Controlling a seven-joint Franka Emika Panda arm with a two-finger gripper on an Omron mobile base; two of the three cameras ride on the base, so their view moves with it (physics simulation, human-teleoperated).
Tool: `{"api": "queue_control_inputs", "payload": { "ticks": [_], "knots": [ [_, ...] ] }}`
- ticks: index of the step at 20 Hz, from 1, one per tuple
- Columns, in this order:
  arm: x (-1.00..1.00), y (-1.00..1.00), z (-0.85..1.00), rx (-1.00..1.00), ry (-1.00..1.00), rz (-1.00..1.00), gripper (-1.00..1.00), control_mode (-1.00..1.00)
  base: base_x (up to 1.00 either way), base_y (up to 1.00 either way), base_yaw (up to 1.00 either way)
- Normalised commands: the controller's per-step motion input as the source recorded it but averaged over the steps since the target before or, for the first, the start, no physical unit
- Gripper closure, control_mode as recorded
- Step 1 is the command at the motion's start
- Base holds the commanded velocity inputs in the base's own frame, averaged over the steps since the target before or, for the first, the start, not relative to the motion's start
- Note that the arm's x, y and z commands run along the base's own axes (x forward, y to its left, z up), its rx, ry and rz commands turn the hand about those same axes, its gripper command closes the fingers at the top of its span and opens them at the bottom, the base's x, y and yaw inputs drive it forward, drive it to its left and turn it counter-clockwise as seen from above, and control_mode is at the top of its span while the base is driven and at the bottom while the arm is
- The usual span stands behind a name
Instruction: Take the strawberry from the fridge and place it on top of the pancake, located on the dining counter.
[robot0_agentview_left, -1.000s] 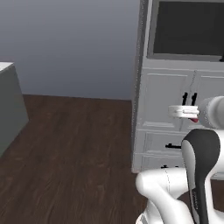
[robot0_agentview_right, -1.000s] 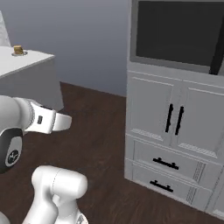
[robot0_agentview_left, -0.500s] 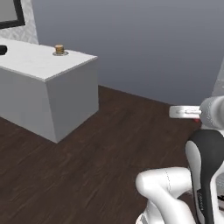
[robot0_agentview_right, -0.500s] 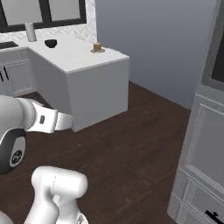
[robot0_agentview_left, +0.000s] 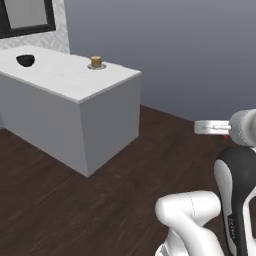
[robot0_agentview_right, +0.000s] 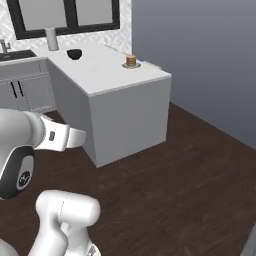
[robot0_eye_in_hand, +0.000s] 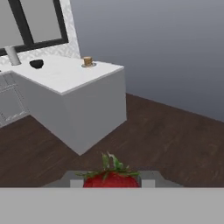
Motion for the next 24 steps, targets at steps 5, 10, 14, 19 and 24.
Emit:
{"api": "queue_control_inputs", "payload": {
  "ticks": [5, 10, 14, 19, 24],
  "knots": [
    [0.0, 0.0, 0.0, 0.0, 0.0, 0.0, 1.0, 1.0, 1.0, 0.36, 0.14],
    [0.0, 0.0, 0.0, 0.0, 0.0, 0.0, 1.0, 1.0, 1.0, -0.09, 0.31],
    [0.0, 0.0, 0.0, 0.0, 0.0, 0.0, 1.0, 1.0, 1.0, -0.52, 0.48],
    [0.0, 0.0, 0.0, 0.0, 0.0, 0.0, 1.0, 1.0, 0.76, -0.69, 0.52],
    [0.0, 0.0, 0.0, 0.0, 0.0, 0.0, 1.0, 1.0, 0.44, -0.85, 0.5]
  ]
}}
